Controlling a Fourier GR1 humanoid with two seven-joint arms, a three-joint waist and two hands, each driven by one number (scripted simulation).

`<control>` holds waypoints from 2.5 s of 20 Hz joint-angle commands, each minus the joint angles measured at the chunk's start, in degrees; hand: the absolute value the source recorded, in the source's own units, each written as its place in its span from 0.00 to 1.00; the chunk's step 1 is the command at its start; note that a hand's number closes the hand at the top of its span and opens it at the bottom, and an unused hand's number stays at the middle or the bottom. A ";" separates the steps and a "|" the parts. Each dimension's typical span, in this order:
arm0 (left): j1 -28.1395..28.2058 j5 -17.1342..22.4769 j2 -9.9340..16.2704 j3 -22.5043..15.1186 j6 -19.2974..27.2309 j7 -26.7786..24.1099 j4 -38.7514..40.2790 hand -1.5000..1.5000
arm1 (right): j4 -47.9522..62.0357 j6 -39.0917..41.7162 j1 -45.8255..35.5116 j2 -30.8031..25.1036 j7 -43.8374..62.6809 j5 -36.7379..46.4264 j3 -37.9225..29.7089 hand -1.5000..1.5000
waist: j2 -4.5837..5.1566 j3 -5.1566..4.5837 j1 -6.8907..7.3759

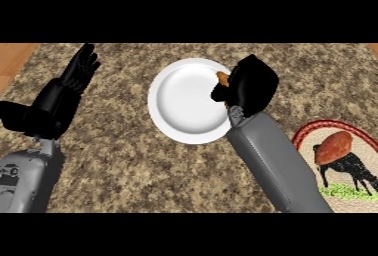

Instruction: Pick the croissant from the placemat and place it in the plate

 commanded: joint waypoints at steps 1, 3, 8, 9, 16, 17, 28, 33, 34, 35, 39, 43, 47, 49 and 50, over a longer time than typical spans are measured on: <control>-0.61 0.29 -0.52 0.09 -0.02 -0.43 0.32 0.50 | 5.77 -10.58 -2.74 0.58 13.34 -2.57 -2.28 1.00 | 0.04 0.04 0.78; -1.57 -0.83 -1.02 -0.88 0.73 0.41 0.44 0.50 | 9.55 -12.93 -3.69 0.58 11.19 -3.71 -5.14 0.00 | 0.39 0.09 0.73; -0.56 -1.20 -1.27 -1.57 0.44 -0.05 -0.35 0.50 | 15.04 -22.21 -5.31 0.58 4.10 -8.55 -6.99 0.00 | 0.29 0.16 1.58; -1.22 -1.02 -2.01 -1.33 0.77 -0.77 1.21 0.50 | 15.21 -24.42 -5.70 0.58 2.05 -9.67 -7.78 0.00 | 0.53 0.15 0.96; -0.27 -0.98 -0.93 -0.19 0.42 -1.16 1.30 0.50 | 19.66 -38.94 -10.40 0.58 -0.43 -5.94 -9.97 0.00 | -0.31 0.02 -0.11; -0.56 -0.80 -1.05 -0.38 0.43 -0.38 0.70 0.50 | 19.41 -42.36 -10.27 0.58 -1.49 -6.85 -10.62 0.00 | -0.18 0.08 0.64; 0.95 -1.26 -0.17 1.55 1.48 0.62 0.49 0.50 | 18.34 -60.81 -4.82 0.60 4.09 -5.46 -3.95 0.00 | -1.69 -0.02 -3.31; 4.45 -0.53 1.09 3.45 0.62 -0.75 0.27 0.50 | 6.93 -60.90 5.55 0.60 5.98 -2.69 1.88 0.00 | -2.48 -0.06 -5.58; 3.02 0.08 1.45 3.91 0.62 0.86 -0.42 0.50 | 4.38 -58.85 6.30 0.60 6.71 -1.87 1.93 0.00 | -2.75 -0.06 -6.12; 3.79 -0.55 1.37 4.13 0.77 -0.91 0.69 0.50 | 2.51 -59.37 9.83 0.60 6.99 -0.15 4.03 0.00 | -2.52 -0.08 -6.33; 7.06 -1.66 -0.22 2.82 2.30 -0.46 -2.75 0.50 | -8.22 -55.47 19.55 0.60 7.67 4.59 6.28 0.00 | -2.74 -0.05 -6.86; 6.00 -1.78 1.25 4.07 1.65 -0.79 -1.40 0.50 | -21.10 -50.26 29.98 0.61 9.45 9.70 12.08 0.00 | -2.82 -0.09 -7.85; 7.23 -0.39 1.52 5.56 -0.14 -3.68 -0.12 0.50 | -29.50 -51.24 41.93 0.61 11.35 17.62 17.27 0.00 | -2.07 -0.08 -7.02; 3.34 -1.61 1.69 5.21 1.20 -1.01 -0.02 0.50 | -35.55 -50.21 49.28 0.61 9.24 20.18 19.51 0.00 | -2.02 -0.04 -7.70; 6.56 -0.37 1.03 4.72 -0.15 -1.44 -1.36 0.50 | -37.86 -48.06 50.37 0.61 11.41 23.11 20.64 0.00 | -2.06 -0.06 -7.16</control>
